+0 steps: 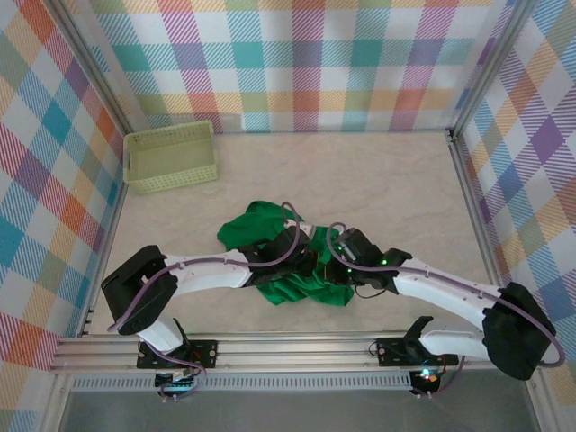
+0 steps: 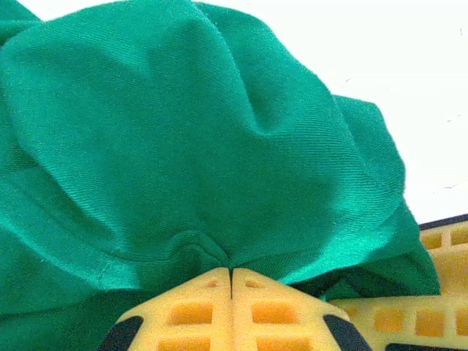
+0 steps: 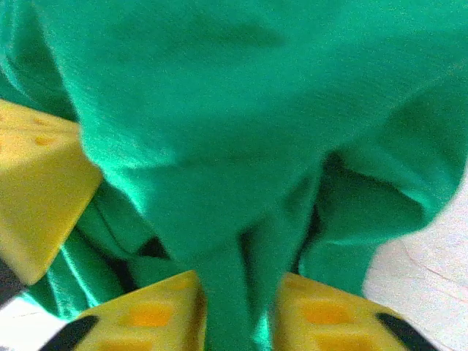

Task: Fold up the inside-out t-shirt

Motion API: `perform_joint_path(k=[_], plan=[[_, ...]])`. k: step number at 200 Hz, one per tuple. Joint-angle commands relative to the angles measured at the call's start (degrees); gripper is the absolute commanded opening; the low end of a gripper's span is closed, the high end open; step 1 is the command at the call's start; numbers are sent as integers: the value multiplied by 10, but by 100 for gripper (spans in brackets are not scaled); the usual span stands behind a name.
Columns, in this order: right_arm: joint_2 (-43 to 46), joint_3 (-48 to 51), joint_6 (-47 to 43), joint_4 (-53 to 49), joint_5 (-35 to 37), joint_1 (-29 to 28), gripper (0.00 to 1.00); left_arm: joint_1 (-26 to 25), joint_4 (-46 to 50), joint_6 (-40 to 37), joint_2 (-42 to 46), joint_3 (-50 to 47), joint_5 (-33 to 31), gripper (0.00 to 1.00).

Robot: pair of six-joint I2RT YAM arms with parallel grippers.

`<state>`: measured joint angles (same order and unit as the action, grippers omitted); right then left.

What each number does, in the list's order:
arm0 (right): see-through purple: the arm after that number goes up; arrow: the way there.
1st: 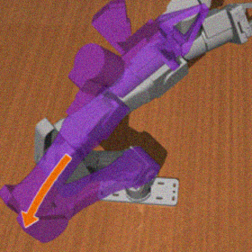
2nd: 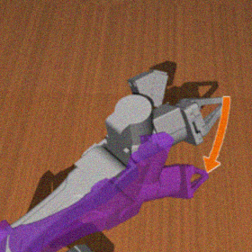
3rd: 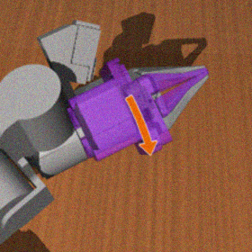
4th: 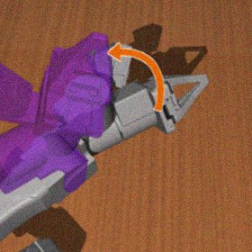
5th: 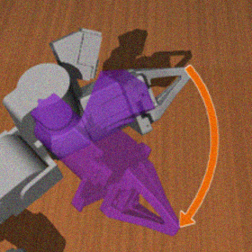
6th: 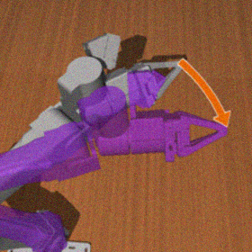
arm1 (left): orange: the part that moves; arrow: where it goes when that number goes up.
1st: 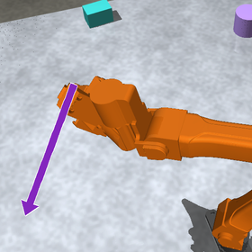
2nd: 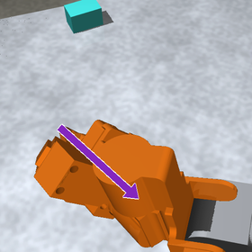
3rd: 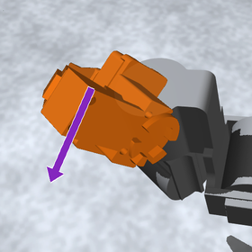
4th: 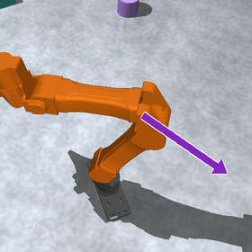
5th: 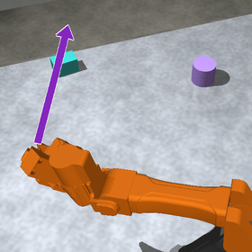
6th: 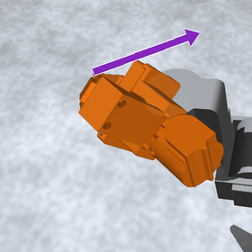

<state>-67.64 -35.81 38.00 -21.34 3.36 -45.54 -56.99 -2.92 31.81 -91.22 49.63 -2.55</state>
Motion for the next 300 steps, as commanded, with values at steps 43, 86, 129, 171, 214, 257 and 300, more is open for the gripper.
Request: perform_joint_path(k=[43,86,129,171,214,257,300], plan=[[163,56,-45,102,-84,5,1,22,108,37,33,3,-108,11],[236,147,-10,269,-155,6,0,-48,221,-36,70,59,-239,34],[252,145,-32,247,-143,6,0,-50,105,-75,139,-3,-119,48],[270,148,-33,235,-145,6,0,-50,87,-90,89,20,-74,47],[293,155,-37,230,-150,6,0,-44,74,-86,44,36,-77,46],[295,162,-30,196,-117,6,0,-30,58,-68,-4,53,-84,48],[318,183,2,166,-62,6,0,-24,74,-54,-65,95,-126,31]])
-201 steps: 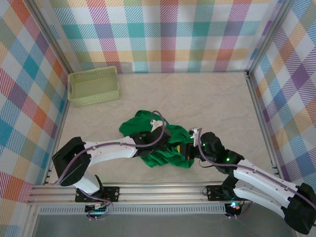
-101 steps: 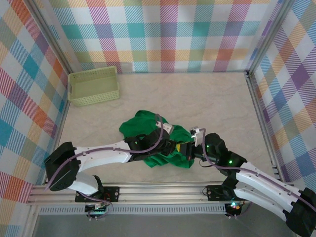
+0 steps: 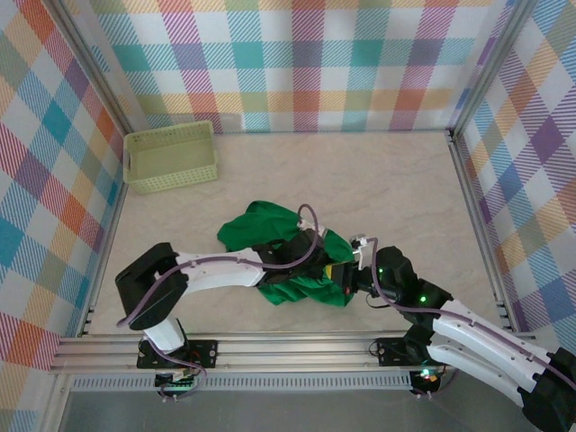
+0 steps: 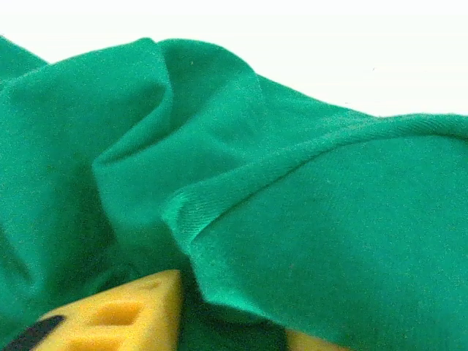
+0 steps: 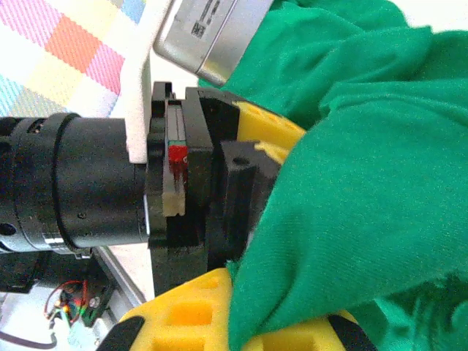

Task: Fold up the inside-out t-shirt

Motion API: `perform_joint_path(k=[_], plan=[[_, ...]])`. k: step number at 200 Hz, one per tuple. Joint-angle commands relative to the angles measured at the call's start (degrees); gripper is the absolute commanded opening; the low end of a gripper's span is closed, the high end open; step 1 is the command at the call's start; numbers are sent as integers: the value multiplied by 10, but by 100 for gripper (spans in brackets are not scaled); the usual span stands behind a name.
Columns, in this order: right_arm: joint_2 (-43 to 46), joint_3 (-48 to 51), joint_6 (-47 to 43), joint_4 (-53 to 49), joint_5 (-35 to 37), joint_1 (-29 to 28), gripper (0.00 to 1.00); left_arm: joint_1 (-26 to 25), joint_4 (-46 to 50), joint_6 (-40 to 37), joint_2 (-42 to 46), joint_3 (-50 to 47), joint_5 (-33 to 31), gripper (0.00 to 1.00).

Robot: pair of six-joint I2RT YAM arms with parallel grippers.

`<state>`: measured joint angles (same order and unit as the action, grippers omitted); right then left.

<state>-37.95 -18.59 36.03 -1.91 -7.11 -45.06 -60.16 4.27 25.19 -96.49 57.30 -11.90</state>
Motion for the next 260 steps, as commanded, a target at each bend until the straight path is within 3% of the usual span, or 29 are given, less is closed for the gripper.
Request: perform_joint_path(k=[1,43,59,98,140,160,203,260], plan=[[21,11,22,-30,45,2,0,8,1,13,-12,18,-33,31],[46,27,44,-82,94,1,11,14,-5,22,12,1,-43,6],[42,20,61,-126,133,2,26,15,-14,26,19,-6,-29,0],[36,-39,61,-245,207,2,45,6,-55,42,31,-27,32,0],[19,-112,22,-301,191,-4,42,-4,-82,63,28,-32,60,0],[-12,-143,36,-323,207,-35,45,-6,-93,72,27,-34,69,0],[-73,-104,114,-221,139,-46,40,-6,-103,78,37,-43,72,0],[-146,-120,90,-227,204,-45,38,-6,-102,84,35,-47,79,0]])
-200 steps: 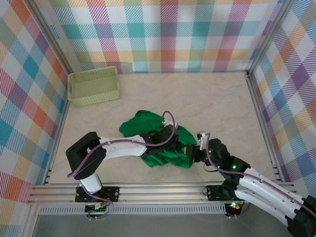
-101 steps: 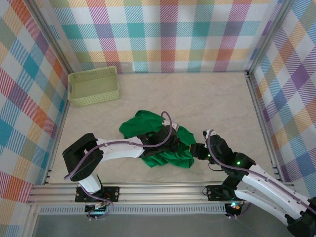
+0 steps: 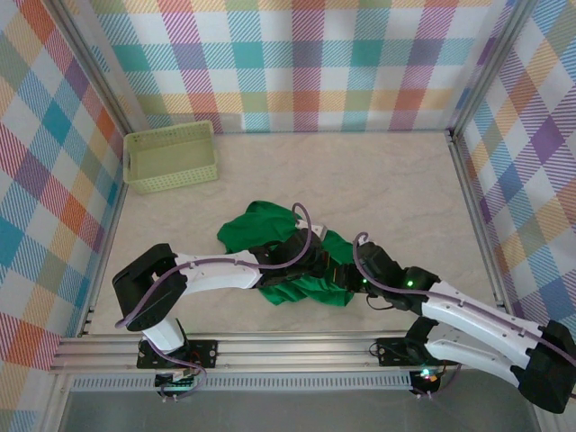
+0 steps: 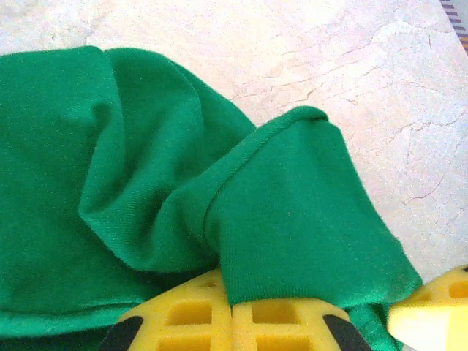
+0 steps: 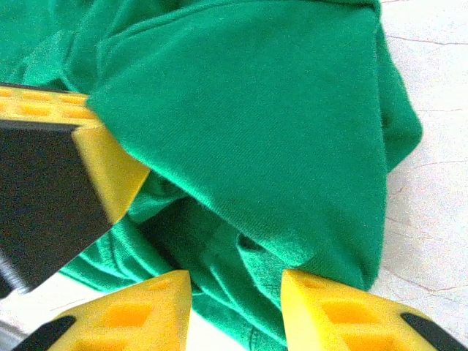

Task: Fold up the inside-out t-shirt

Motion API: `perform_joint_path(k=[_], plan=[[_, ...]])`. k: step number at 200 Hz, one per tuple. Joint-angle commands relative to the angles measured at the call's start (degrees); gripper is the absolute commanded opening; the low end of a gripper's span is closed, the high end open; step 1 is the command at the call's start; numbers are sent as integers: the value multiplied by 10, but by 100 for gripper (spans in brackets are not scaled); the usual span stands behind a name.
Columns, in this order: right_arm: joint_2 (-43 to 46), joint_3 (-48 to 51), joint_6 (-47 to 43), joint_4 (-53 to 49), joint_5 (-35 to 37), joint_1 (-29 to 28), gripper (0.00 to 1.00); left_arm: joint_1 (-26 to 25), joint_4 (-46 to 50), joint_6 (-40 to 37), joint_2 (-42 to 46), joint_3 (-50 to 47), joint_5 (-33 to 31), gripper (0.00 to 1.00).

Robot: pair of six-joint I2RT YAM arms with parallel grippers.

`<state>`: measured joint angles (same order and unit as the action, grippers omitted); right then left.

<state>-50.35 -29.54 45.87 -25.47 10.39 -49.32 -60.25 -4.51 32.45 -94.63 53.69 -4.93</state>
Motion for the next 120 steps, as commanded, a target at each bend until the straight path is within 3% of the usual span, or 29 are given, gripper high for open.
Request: perform_joint_path(k=[1,42,100,120], plan=[[-24,-11,-8,8,30,-3,38,-5,-14,11,17,-11,9,0],[-59,-19,-23,-8,58,-3,38,-5,-13,11,16,-12,4,0],[-103,-17,-40,17,69,-3,44,-5,-9,10,9,-8,8,0],[-116,-20,-50,37,46,-3,39,-5,-7,10,9,-6,7,0]])
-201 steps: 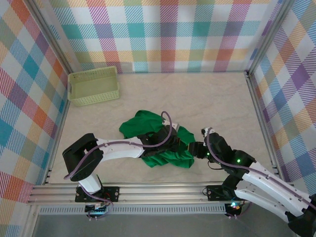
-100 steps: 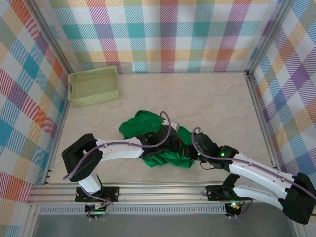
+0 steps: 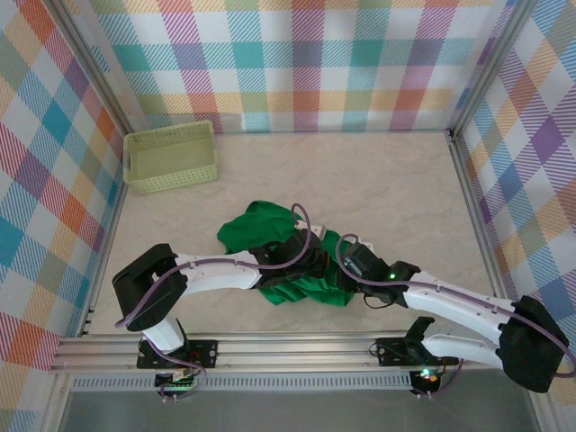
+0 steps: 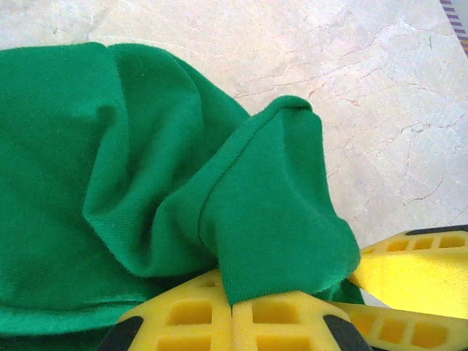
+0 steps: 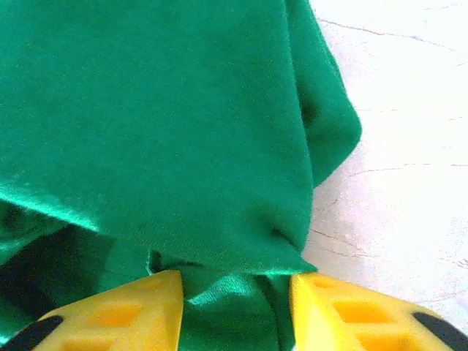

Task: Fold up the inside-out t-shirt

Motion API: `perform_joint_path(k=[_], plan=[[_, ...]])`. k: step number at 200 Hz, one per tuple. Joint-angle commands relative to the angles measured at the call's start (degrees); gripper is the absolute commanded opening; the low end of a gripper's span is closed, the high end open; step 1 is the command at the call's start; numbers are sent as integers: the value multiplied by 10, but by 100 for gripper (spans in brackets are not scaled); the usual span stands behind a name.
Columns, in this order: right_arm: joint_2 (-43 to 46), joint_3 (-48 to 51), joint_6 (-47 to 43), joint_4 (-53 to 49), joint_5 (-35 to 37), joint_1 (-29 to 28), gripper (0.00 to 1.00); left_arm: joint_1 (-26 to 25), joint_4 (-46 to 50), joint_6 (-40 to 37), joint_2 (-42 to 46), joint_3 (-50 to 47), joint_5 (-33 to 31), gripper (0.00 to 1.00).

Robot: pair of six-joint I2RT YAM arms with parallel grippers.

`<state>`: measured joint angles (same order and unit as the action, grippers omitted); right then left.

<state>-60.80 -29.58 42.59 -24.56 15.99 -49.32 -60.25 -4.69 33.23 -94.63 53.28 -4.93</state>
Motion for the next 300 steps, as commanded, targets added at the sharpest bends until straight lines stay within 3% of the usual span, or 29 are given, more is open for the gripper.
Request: perform_joint_path(k=[1,89,161,206,221,262,300], plan=[[-12,-19,-17,29,-11,-3,39,-5,-5,1,9,-2,7,0],[8,-30,-36,6,-33,-3,12,-5,11,2,1,11,-4,0],[-52,-41,-60,36,-3,-3,25,-5,10,6,7,9,4,0],[-40,-56,-83,28,-4,-3,5,-1,21,9,14,14,8,0],[-7,-53,-94,6,-5,-3,0,7,13,14,23,11,26,0],[112,-28,-107,-56,19,0,0,44,-38,34,64,-8,104,0],[112,-11,-83,-58,7,33,0,62,-98,46,81,-20,203,0]])
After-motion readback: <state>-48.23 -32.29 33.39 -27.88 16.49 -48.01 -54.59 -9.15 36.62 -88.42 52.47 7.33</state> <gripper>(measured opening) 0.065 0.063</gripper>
